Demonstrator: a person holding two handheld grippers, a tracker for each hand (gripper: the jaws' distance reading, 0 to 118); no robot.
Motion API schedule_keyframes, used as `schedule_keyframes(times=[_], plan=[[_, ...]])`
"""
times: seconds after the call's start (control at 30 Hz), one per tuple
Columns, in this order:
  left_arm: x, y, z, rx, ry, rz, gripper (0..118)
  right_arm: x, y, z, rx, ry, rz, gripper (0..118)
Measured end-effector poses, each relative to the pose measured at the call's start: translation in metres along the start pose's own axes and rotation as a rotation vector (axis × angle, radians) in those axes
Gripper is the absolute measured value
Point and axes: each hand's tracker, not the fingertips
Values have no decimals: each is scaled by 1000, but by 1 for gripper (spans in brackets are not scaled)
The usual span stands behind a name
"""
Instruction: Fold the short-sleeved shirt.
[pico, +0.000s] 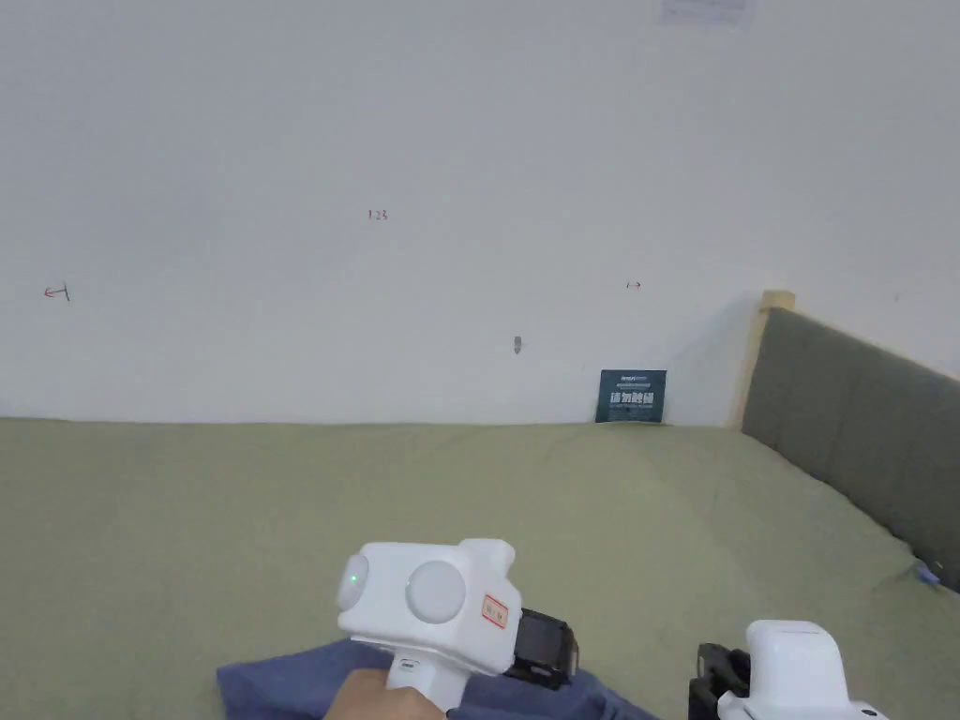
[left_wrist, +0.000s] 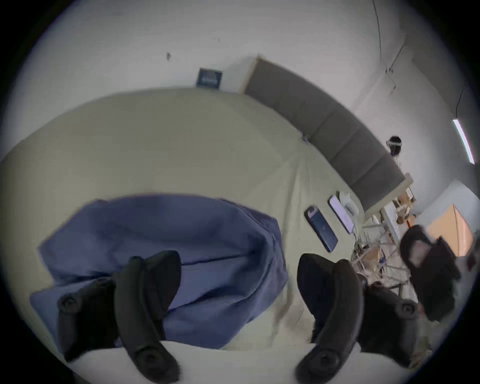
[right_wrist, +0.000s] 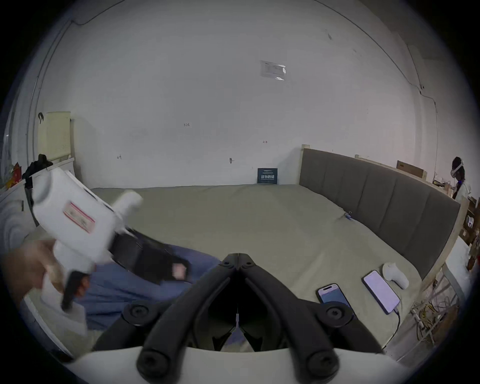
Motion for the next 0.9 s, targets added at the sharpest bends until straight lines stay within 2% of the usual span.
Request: schedule_keyframes(times=[0.07,0.1,0.13,0.17,0.27,0.33,0.43,0.53,0.7,0.9], plan=[[-17,-3,40,85,81,-4,81,-6,4,-1,6,25,0,0],[-27,-8,64,130,130,-1,68,-9,6,-2,9,37,5,0],[-37,-15,86,167,176,7,37,-12,7,-1,11,48,9,0],[-46,-23,102,195,208,21,13,-16,8,-2,10,56,12,0],[-72,-56,157,281,329,84,10,-26,11,-5,7,81,18,0],[-82,-87,187,354,414,111,4,-34,10,-8,4,98,18,0],[-95,-131,214,401,540,143,1,-43,6,-12,-8,118,9,0],[-101,-168,229,435,594,186,1,-51,0,-15,-22,132,13,0],[-105,-203,238,460,632,204,0,-61,-12,-16,-56,156,27,0],[-127,-187,227,378,594,239,0,-63,-15,-20,-67,169,39,0]])
